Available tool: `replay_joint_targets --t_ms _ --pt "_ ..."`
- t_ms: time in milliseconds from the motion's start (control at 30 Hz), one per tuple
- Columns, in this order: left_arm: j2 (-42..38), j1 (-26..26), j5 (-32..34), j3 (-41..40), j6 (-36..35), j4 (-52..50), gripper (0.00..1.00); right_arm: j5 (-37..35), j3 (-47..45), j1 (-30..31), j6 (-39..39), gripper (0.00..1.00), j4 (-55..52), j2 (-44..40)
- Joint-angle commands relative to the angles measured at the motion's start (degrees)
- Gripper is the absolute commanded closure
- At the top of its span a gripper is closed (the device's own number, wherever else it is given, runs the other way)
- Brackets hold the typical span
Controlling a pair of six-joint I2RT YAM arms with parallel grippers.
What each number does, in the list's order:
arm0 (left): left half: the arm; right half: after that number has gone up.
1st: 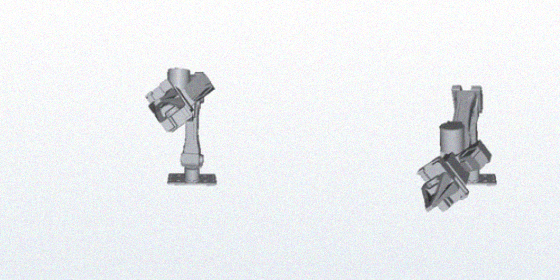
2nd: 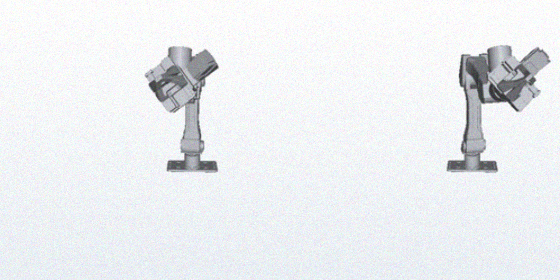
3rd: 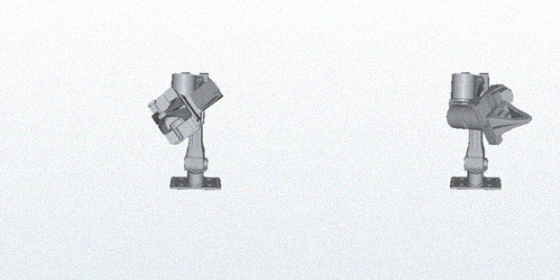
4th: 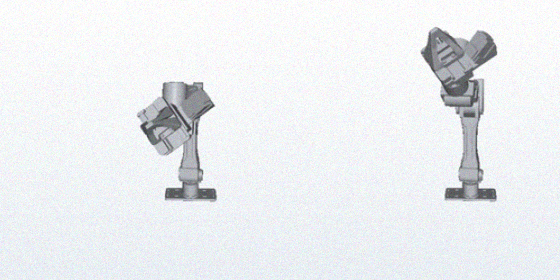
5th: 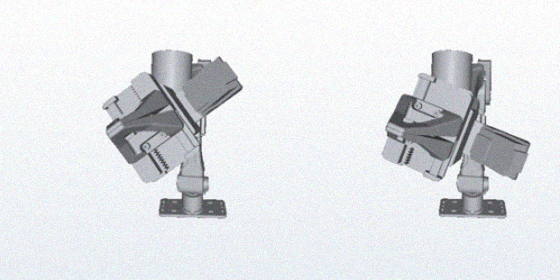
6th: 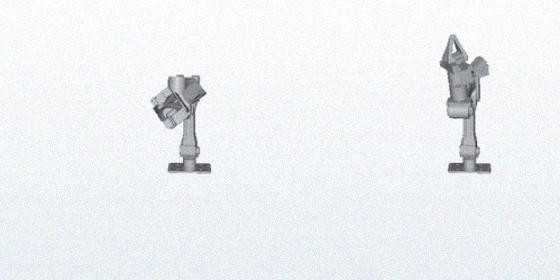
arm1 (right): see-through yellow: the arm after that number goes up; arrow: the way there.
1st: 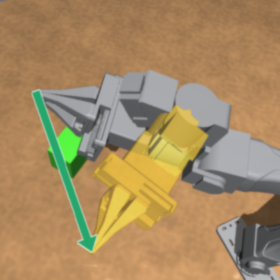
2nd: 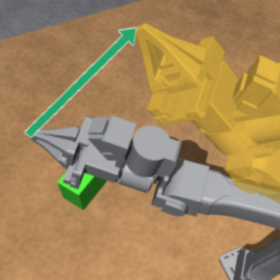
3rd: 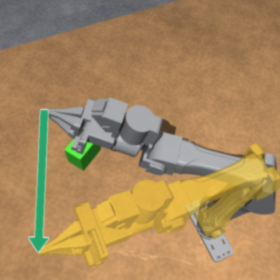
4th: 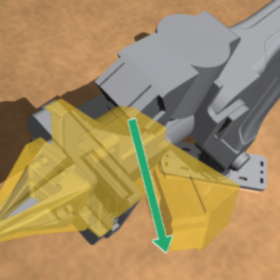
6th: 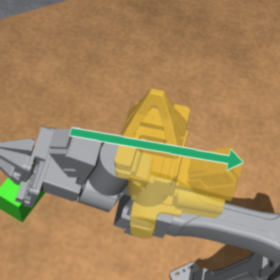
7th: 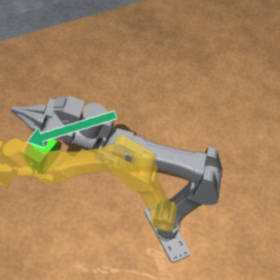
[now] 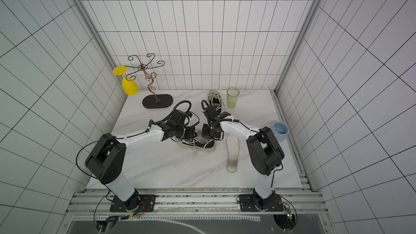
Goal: Insert the insole into the shoe
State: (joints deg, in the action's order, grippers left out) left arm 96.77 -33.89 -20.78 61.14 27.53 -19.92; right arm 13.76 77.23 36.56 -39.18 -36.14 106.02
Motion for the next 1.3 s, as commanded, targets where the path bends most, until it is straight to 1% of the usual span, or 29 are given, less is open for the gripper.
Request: replay_joint_targets --t_ms 0,133,200,233,367,467,533,667,767,867,1000,1267 --pt "-2.8 0.8 -6.3 0.2 2.3 7.2 1.0 -5.8 4.4 1.9 3.9 0.94 -4.9 3.2" --pt "-3.8 1.9 -4.7 1.2 -0.1 5.1 1.0 -13.2 -0.2 2.1 6.6 0.93 -7.8 2.4" --pt "-4.0 1.9 -4.5 1.6 -0.8 4.8 1.0 -15.6 -2.8 1.9 6.7 0.91 -8.0 2.1" --pt "-3.9 1.9 -4.3 1.6 -0.9 4.8 1.0 -16.3 -3.7 1.9 6.5 0.86 -8.1 1.8" --pt "-3.0 1.9 -3.1 1.6 -1.4 4.3 1.0 -15.2 -3.4 1.9 5.9 0.62 -9.1 -0.4" --pt "-1.9 1.9 -2.4 1.9 -2.6 3.6 1.0 -13.8 1.5 1.6 5.7 0.51 -11.2 -1.6" --pt "-1.2 1.9 -1.8 2.1 -3.5 3.0 1.0 -12.4 5.3 1.1 5.5 0.47 -11.5 -2.6" --pt "0.1 1.9 -0.9 2.6 -5.0 2.1 1.0 -12.0 13.3 -0.3 5.4 0.44 -13.4 -2.7" --pt "0.8 1.9 -0.8 2.8 -5.5 1.8 1.0 -12.3 15.2 -1.2 6.3 0.44 -14.1 -2.5" --pt "0.9 1.9 -0.9 2.8 -5.5 1.8 1.0 -13.6 13.4 -2.4 7.9 0.43 -14.3 -2.3" --pt "0.6 1.9 -0.8 3.0 -5.6 1.7 1.0 -12.6 10.0 -3.0 10.6 0.42 -13.8 -1.8" --pt "0.7 1.7 -0.9 3.8 -5.5 1.5 1.0 -10.6 1.8 -2.7 11.4 0.42 -9.8 -1.8"
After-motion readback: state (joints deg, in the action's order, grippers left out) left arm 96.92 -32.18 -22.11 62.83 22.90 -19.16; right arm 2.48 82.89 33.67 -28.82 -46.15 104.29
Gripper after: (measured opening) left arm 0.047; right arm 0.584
